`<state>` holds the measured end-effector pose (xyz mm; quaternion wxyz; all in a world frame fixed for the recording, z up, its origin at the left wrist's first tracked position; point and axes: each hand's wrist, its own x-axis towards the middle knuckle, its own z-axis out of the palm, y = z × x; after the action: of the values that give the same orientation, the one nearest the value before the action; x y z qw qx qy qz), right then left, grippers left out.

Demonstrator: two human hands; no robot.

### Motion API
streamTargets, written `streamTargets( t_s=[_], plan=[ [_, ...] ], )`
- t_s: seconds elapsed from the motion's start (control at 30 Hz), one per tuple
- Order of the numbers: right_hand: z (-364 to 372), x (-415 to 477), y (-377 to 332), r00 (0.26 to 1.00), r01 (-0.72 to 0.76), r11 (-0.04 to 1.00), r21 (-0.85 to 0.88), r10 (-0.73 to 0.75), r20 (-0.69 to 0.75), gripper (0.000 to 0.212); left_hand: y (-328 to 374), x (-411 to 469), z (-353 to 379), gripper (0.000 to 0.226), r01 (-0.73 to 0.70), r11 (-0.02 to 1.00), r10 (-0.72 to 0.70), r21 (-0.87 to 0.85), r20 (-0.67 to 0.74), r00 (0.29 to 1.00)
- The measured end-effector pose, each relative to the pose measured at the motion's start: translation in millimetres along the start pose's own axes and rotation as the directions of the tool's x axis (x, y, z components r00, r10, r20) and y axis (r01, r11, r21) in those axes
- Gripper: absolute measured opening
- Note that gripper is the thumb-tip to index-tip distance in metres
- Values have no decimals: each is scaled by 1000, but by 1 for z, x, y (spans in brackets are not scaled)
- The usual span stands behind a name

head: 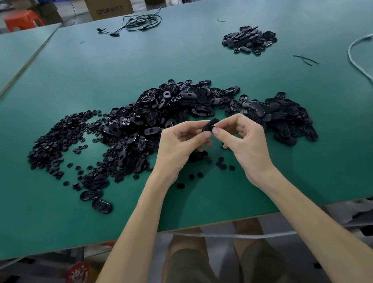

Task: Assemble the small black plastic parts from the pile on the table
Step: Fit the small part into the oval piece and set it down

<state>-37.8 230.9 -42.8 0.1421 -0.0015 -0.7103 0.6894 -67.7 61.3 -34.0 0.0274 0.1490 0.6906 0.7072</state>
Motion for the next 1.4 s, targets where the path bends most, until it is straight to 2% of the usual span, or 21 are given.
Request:
streamTargets(
  t_s=[0.43, 0.6, 0.87, 1.0, 1.17, 1.4],
  plan=[
    [5, -5, -8, 988, 150, 966, -211, -152, 10, 13, -2, 0, -2, 22, 8, 1000, -8, -13, 4, 1000],
    [10, -7, -7, 982, 189, 925, -330, -175, 72, 9, -3, 1, -2, 22, 14, 1000, -14, -4, -34, 999],
    [13, -9, -5, 961, 273, 864, -424, -222, 168, 20, -7, 2, -4, 15, 25, 999, -23, 20, -104, 994],
    [11, -8, -8, 966, 252, 892, -376, -212, 145, 27, -6, 3, -4, 13, 10, 1000, -9, 2, -118, 993],
    [7, -5, -10, 995, 95, 966, -242, -90, 31, 21, -6, 2, -2, 15, -6, 999, 8, 43, -46, 999],
    [5, -5, -11, 997, 73, 980, -187, -67, 43, 14, -7, 2, -2, 13, -1, 998, 3, 69, -22, 1000]
  ],
)
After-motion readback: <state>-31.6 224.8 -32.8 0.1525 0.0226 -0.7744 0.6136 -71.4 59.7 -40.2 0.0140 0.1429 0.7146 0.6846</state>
